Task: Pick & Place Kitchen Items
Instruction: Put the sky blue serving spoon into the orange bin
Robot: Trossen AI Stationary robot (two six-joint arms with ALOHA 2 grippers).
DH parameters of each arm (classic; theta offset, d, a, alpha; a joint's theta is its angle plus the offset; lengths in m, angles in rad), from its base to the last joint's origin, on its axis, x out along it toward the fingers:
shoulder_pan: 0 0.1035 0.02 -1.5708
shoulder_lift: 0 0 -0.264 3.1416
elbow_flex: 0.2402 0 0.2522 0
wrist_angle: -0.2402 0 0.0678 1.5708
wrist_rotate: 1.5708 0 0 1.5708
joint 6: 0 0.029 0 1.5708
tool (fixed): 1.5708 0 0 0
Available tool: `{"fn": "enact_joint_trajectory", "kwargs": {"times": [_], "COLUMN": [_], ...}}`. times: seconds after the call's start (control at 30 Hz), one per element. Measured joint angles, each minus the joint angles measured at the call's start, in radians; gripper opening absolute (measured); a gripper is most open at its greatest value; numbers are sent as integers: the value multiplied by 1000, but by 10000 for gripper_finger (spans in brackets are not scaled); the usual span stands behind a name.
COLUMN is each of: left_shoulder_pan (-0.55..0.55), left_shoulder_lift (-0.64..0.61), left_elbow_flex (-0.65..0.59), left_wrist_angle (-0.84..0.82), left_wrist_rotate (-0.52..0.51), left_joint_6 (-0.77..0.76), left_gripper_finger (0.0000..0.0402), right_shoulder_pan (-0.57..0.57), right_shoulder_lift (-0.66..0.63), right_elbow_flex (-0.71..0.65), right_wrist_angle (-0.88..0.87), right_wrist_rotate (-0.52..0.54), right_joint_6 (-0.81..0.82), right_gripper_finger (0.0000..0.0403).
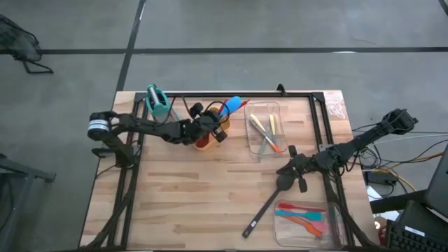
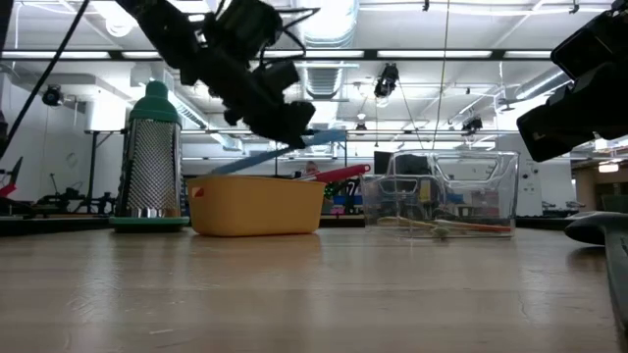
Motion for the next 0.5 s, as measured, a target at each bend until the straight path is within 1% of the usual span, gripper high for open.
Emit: {"fn": "enact_joint_trajectory", "kwargs": {"times": [0.23,0.4,0.5], "left_shoulder_pan": [22,24,24], "left_shoulder_lift": [43,51,52], "left_elbow_flex": [-35,-49,-52], "left_wrist_angle": [-3,2,-3], "left_wrist_rotate": [3,4,27], "left_joint_6": [-33,-50,-58], "left_gripper_finger": [39,40,40], "right_shoulder_pan": [0,0,0], "right_shoulder_lift": [0,0,0], "right_elbow_flex": [0,0,0], "right_wrist_angle": [-2,-2,-2], "right_wrist_rotate": [0,0,0], "right_joint_6": [0,0,0], "right_gripper_finger": [8,8,8]}}
